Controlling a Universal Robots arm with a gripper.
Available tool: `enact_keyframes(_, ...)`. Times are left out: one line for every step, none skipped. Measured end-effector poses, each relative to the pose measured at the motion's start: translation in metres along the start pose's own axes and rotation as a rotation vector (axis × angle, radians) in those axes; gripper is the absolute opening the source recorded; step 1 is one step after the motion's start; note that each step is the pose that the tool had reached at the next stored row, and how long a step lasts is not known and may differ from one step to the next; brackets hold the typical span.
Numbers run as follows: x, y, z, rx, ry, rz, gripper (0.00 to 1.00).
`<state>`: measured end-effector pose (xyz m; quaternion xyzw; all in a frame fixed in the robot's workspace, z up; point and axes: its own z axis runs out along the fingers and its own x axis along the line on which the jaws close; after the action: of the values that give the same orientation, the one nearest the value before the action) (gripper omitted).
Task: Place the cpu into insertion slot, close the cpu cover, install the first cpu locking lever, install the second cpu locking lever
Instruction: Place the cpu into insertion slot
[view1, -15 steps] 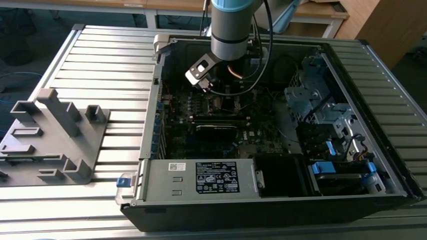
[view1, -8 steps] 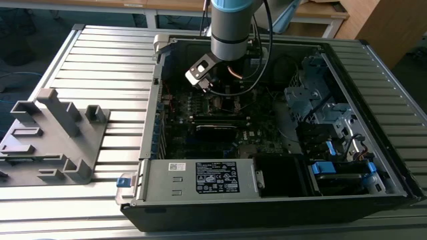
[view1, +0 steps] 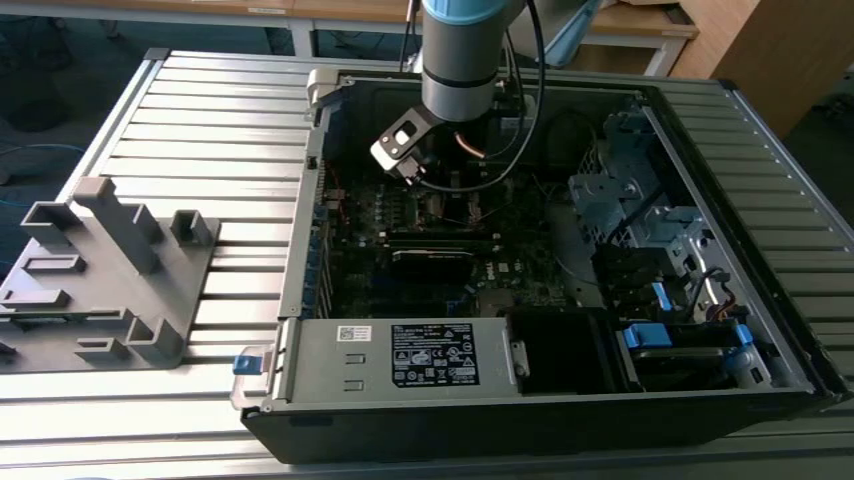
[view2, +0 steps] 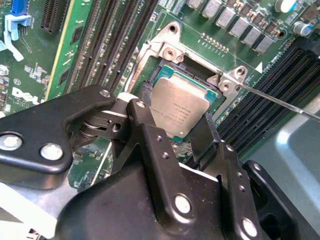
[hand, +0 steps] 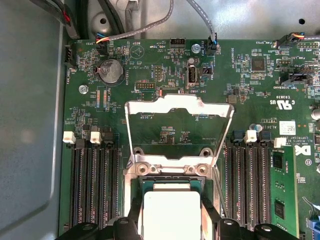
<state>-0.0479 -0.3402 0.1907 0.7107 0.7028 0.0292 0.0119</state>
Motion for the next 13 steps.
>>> enact_keyframes(0.0, 0.0, 0.0001, 0.0, 0.0003, 0.0, 0.54)
enact_keyframes(0.0002, 0.0, 0.0004, -0.0003, 0.0013, 0.0, 0.55)
enact_keyframes(0.0002, 0.0, 0.0004, -0.0005, 0.0011, 0.0, 0.55)
enact_keyframes(0.0001, 0.0, 0.0003, -0.0004, 0.0008, 0.0, 0.61)
enact_keyframes(0.0001, 0.0, 0.0002, -0.0003, 0.0005, 0.0, 0.61)
enact_keyframes(0.0, 0.0, 0.0001, 0.0, 0.0001, 0.0, 0.61)
enact_keyframes(0.0, 0.0, 0.0, 0.0, 0.0, 0.0, 0.61)
enact_keyframes(0.0, 0.0, -0.0006, 0.0001, -0.0002, 0.0, 0.61)
enact_keyframes(0.0, 0.0001, -0.002, 0.0, 0.0, 0.0, 0.61)
enact_keyframes(0.0001, 0.0002, -0.0039, 0.0, 0.0, 0.0, 0.61)
enact_keyframes(0.0002, 0.0004, -0.0063, 0.0001, -0.0001, 0.0, 0.61)
enact_keyframes(0.0002, 0.0005, -0.0088, -0.0001, 0.0001, 0.0, 0.61)
enact_keyframes(0.0003, 0.0007, -0.0119, -0.0001, 0.0001, 0.0, 0.61)
